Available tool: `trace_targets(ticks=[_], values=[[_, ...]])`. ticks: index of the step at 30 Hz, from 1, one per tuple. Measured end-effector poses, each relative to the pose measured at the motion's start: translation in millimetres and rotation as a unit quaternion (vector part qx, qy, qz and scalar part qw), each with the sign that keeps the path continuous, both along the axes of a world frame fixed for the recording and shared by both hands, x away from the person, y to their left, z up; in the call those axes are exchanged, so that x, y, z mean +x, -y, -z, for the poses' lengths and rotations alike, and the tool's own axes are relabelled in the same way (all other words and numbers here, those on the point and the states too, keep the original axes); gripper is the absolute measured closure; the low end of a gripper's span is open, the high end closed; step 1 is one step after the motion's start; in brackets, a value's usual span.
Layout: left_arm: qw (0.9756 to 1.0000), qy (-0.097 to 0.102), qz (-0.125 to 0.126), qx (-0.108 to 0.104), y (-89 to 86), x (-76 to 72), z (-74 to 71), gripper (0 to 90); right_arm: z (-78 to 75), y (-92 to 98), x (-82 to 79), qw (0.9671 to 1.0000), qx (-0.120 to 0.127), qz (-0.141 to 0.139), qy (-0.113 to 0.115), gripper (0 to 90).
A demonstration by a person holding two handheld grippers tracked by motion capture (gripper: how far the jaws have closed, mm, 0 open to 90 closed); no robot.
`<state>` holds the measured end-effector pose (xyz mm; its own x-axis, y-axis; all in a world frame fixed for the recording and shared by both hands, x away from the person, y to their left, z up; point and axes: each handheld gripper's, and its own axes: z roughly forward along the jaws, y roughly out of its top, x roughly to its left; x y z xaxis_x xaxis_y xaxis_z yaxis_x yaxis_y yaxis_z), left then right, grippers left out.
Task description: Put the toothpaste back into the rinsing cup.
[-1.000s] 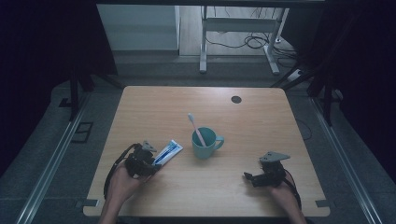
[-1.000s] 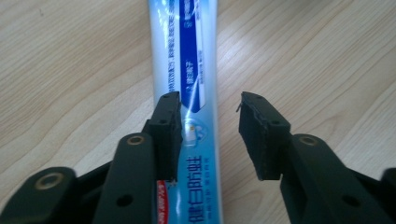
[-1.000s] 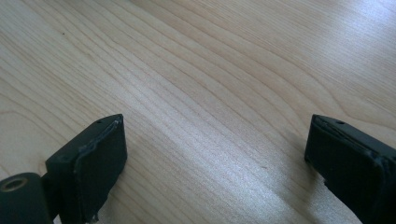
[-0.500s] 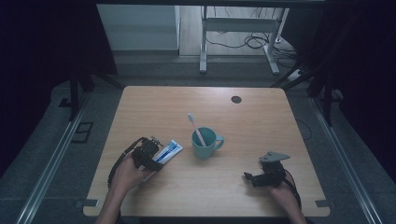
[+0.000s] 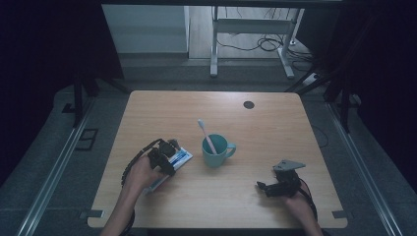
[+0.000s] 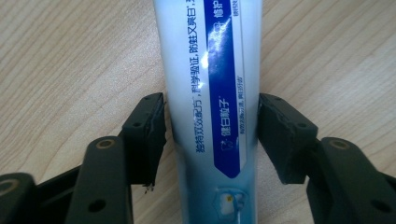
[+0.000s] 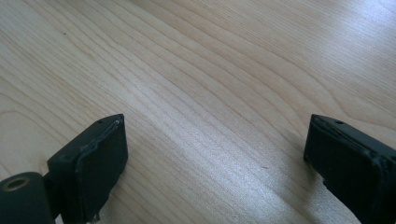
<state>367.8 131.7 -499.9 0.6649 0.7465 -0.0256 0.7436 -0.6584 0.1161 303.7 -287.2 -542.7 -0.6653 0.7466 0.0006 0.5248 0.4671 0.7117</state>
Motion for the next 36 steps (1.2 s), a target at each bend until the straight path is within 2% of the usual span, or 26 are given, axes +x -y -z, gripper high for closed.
trace_targets(ticks=[2,7,12,15,18,25,31,36], values=[[0.9999,-0.01,-0.002,0.002,2.4,1.7,1.8,45.6,0.0,0.0,0.0,1.0,0.0,0.0,0.0,6.3],[0.9997,-0.021,-0.005,0.013,4.8,4.1,2.3,47.8,0.0,0.0,-0.1,1.0,0.0,-0.001,0.0,6.5],[0.9996,-0.025,-0.011,0.011,4.0,4.5,1.1,52.8,-0.1,0.1,0.0,1.0,0.0,-0.001,0.0,6.5],[0.9996,-0.024,-0.012,0.002,1.3,3.9,-3.0,61.6,-0.1,0.1,0.0,1.0,0.0,-0.001,0.0,6.5],[0.9997,-0.023,-0.01,-0.005,-1.3,2.7,-4.7,66.0,-0.1,0.1,0.0,1.0,0.0,-0.001,0.0,6.5],[0.9997,-0.009,-0.005,-0.024,-7.0,-1.3,-7.2,70.3,-0.1,0.1,0.0,1.0,0.0,-0.001,0.0,6.5],[0.9977,0.012,-0.015,-0.065,-11.2,-6.0,-13.8,71.3,-0.1,0.1,0.0,1.0,0.0,-0.001,0.0,6.5],[0.9966,0.028,-0.011,-0.077,-11.6,-10.9,-23.4,71.3,0.0,0.0,0.0,1.0,0.001,-0.001,0.0,6.5]])
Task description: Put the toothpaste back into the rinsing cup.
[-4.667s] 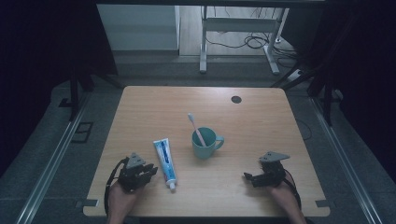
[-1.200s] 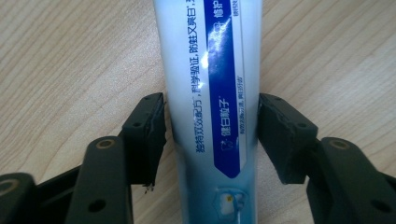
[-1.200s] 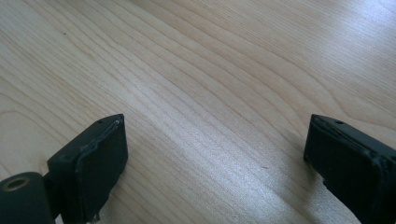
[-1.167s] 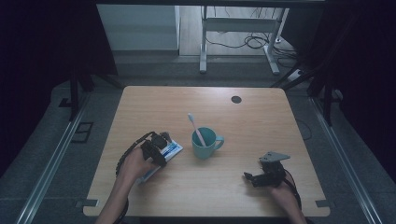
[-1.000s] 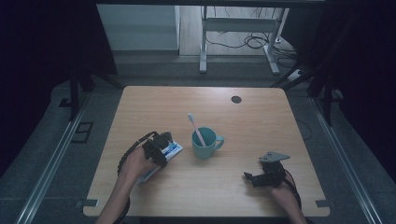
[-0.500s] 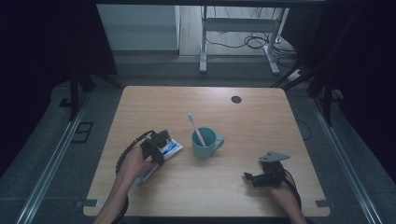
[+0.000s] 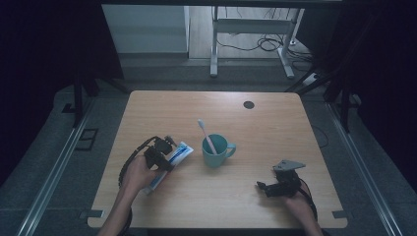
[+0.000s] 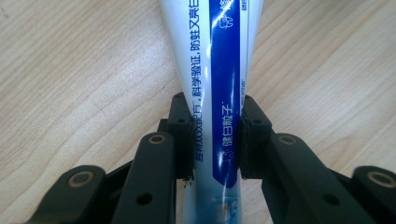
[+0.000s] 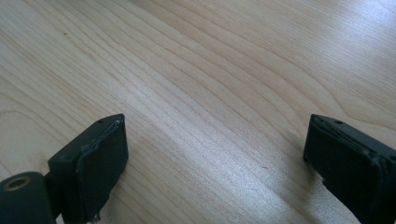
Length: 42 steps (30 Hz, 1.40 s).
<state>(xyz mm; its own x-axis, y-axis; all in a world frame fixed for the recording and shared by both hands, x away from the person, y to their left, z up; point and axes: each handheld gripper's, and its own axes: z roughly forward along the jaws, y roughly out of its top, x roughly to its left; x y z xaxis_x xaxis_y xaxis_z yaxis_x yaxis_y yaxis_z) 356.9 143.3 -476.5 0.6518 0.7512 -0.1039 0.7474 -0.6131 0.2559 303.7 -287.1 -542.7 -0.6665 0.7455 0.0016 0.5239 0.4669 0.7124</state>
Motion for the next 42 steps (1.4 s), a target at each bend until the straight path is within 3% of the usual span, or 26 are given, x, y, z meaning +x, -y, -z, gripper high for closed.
trace_targets(ticks=[9,18,33,42], values=[[0.9986,0.036,0.007,-0.038,-7.2,-8.7,-14.6,71.3,0.0,0.0,0.0,1.0,0.0,0.0,0.0,6.6],[0.9945,0.069,0.012,-0.077,-15.9,-18.9,-31.4,71.3,0.0,0.0,0.0,1.0,0.0,0.0,0.0,6.6],[0.9831,0.132,0.027,-0.124,-12.4,-31.7,-57.3,71.4,0.1,0.0,0.1,1.0,0.0,0.0,0.001,6.6],[0.9769,0.159,0.035,-0.138,-6.6,-33.4,-68.2,71.4,0.1,0.1,0.3,1.0,0.0,-0.001,0.002,6.6]])
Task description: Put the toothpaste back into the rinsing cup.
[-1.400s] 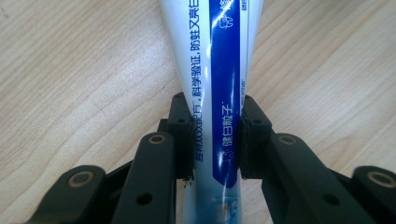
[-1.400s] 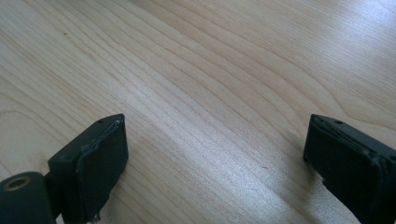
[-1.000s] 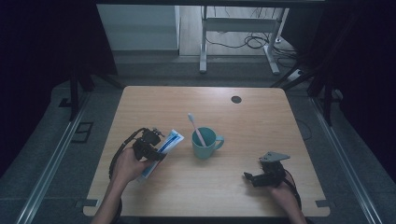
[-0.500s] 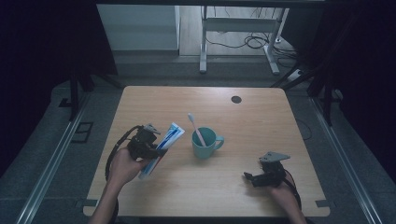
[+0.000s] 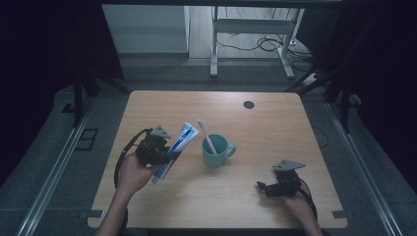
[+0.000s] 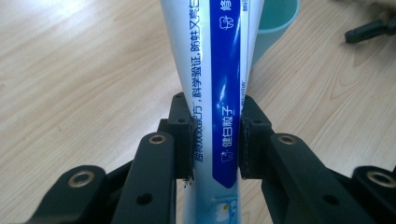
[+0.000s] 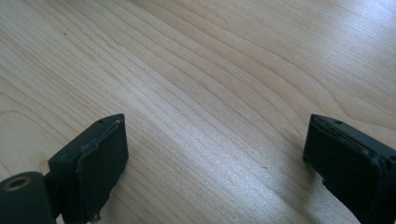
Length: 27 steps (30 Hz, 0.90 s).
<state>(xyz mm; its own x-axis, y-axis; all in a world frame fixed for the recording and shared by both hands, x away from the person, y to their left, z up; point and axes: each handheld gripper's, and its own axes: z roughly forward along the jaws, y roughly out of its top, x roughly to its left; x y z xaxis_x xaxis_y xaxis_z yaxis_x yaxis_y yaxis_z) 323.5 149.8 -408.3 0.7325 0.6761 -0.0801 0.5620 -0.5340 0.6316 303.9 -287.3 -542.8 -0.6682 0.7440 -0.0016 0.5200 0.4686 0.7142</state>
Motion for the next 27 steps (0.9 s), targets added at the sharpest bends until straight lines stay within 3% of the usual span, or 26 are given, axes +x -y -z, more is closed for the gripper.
trace_targets(ticks=[15,27], values=[[0.9986,0.037,0.01,-0.036,18.4,1.7,-20.7,71.6,-0.4,0.2,-0.1,1.0,-0.001,0.0,-0.002,6.6],[0.9972,0.051,0.022,-0.051,41.6,11.2,-25.8,71.6,-0.5,0.2,-0.3,1.0,-0.001,-0.001,-0.003,6.9]])
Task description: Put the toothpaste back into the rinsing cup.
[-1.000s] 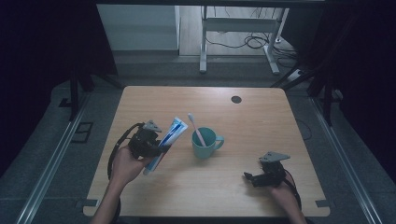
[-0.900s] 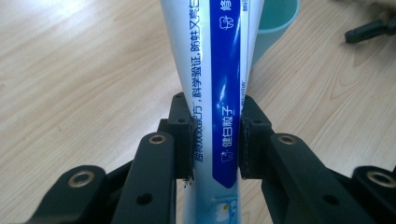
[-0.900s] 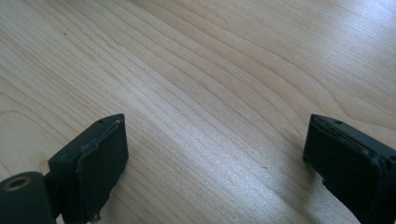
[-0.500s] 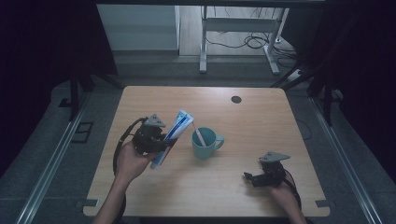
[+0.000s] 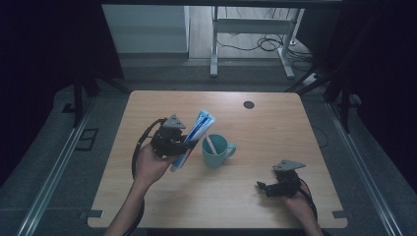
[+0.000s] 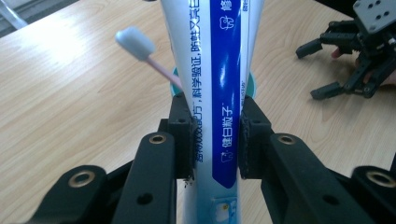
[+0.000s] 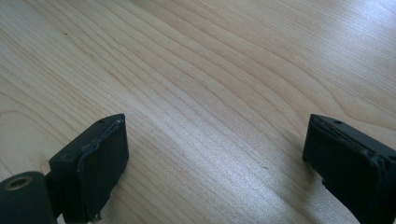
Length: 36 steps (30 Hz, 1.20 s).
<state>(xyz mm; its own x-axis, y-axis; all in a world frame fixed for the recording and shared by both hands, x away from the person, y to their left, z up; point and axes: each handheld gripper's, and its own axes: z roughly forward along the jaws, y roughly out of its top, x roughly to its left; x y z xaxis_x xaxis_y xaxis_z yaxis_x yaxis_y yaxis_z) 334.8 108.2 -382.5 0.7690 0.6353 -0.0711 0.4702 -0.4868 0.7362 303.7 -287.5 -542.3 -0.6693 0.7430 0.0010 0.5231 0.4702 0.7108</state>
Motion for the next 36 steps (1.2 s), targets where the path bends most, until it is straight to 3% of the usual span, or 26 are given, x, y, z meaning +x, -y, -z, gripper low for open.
trace_targets(ticks=[14,36], values=[[0.9994,0.021,0.001,-0.029,24.5,12.9,-9.4,72.1,0.0,0.2,-0.1,1.0,-0.001,-0.002,0.002,7.4],[0.9976,0.046,0.002,-0.051,54.5,26.6,-13.4,72.2,0.1,0.1,-0.3,1.0,0.001,-0.002,0.002,7.7]])
